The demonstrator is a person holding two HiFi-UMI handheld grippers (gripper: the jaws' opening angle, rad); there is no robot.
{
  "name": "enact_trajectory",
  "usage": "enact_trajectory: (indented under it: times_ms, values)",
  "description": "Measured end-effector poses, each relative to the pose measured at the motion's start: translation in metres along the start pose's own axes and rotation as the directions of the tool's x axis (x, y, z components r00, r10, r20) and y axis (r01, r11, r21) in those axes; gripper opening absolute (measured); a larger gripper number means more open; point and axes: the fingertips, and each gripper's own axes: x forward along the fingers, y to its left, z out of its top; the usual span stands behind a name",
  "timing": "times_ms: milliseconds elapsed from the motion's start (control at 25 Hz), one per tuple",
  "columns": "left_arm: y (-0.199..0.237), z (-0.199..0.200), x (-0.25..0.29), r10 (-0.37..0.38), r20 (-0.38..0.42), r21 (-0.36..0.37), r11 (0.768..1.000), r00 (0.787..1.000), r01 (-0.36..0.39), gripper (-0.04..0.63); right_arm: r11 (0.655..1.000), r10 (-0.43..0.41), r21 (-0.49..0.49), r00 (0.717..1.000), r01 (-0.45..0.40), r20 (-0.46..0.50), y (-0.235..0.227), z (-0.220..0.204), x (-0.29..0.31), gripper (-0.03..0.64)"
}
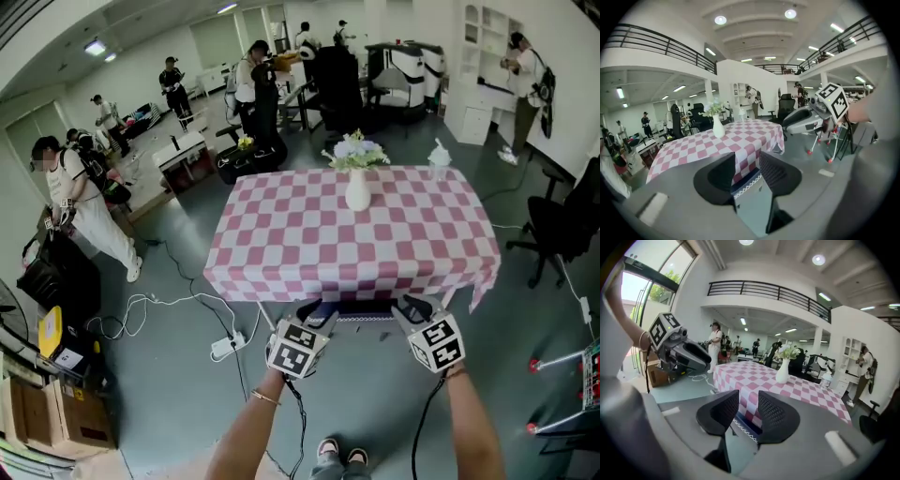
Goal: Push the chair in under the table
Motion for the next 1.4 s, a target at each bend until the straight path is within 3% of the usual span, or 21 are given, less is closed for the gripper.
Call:
enact_trajectory:
  times_ms: [200,400,560,600,680,800,1040,1400]
  values:
    - [0.007,0.040,-0.048,0.135,0.157,-0.096,0.988,0.978,-0.120,0.149,0.984,-0.142,0.130,0.978,0.123,0.153,0.002,0.037,-0.053,0.135]
    - [0.007,0.067,-0.110,0.291,0.277,-0.177,0.952,0.916,-0.249,0.110,0.928,-0.316,0.286,0.910,0.238,0.269,0.005,0.061,-0.120,0.135]
    - [0.001,0.071,-0.150,0.375,0.315,-0.227,0.922,0.872,-0.315,0.035,0.863,-0.443,0.389,0.853,0.323,0.275,0.006,0.062,-0.163,0.119]
    - [-0.001,0.069,-0.155,0.381,0.315,-0.240,0.918,0.869,-0.316,0.002,0.852,-0.462,0.400,0.843,0.337,0.274,0.008,0.063,-0.172,0.104]
    - [-0.004,0.063,-0.164,0.383,0.310,-0.267,0.914,0.870,-0.307,0.002,0.840,-0.486,0.406,0.831,0.359,0.270,0.015,0.062,-0.187,0.036]
    - [-0.006,0.055,-0.176,0.399,0.314,-0.291,0.904,0.862,-0.312,0.002,0.831,-0.507,0.401,0.823,0.386,0.257,0.027,0.055,-0.203,0.018]
    - [-0.017,0.050,-0.198,0.422,0.334,-0.293,0.897,0.843,-0.332,0.000,0.799,-0.556,0.418,0.796,0.432,0.240,0.041,0.040,-0.225,0.011]
    - [-0.030,0.049,-0.203,0.419,0.336,-0.301,0.896,0.844,-0.326,0.001,0.804,-0.557,0.395,0.795,0.444,0.240,0.046,0.044,-0.236,0.009]
